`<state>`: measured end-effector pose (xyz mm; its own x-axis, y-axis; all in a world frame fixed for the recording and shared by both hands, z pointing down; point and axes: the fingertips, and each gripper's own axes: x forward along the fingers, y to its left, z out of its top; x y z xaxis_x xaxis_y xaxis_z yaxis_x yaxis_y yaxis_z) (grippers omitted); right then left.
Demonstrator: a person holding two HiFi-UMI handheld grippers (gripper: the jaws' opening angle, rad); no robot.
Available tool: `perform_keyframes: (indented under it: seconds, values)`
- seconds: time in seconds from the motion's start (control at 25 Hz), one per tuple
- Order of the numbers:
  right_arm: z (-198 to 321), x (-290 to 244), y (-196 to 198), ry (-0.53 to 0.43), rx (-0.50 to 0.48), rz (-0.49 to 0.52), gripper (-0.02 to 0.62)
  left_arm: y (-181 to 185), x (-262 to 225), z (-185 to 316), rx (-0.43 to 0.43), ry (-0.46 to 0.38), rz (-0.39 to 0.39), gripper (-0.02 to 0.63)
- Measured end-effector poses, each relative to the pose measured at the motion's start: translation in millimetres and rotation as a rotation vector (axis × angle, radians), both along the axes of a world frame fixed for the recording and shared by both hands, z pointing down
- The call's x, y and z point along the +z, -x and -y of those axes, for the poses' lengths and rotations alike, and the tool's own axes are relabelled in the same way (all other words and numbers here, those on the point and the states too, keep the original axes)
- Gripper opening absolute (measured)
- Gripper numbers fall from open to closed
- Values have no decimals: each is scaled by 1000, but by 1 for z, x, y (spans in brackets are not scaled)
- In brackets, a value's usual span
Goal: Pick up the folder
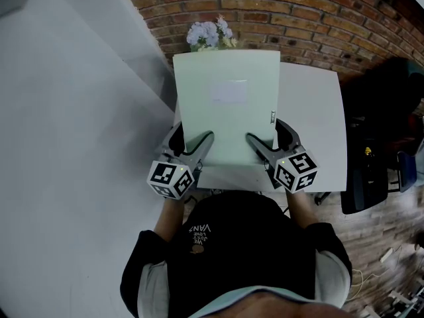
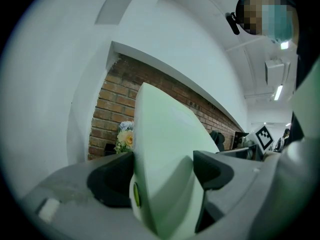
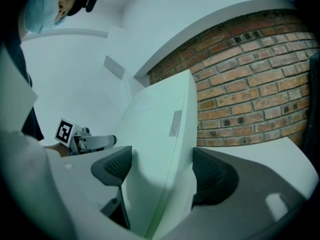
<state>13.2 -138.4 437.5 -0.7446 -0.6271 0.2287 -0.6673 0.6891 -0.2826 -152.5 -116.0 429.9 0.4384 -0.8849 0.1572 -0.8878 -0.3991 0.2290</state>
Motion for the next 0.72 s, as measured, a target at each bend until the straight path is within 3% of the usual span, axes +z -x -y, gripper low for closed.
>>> perform_keyframes:
  seconds: [0.72]
  values:
    - [-3, 1, 9, 5, 7, -6, 371, 9, 0, -1, 3, 2, -2, 383]
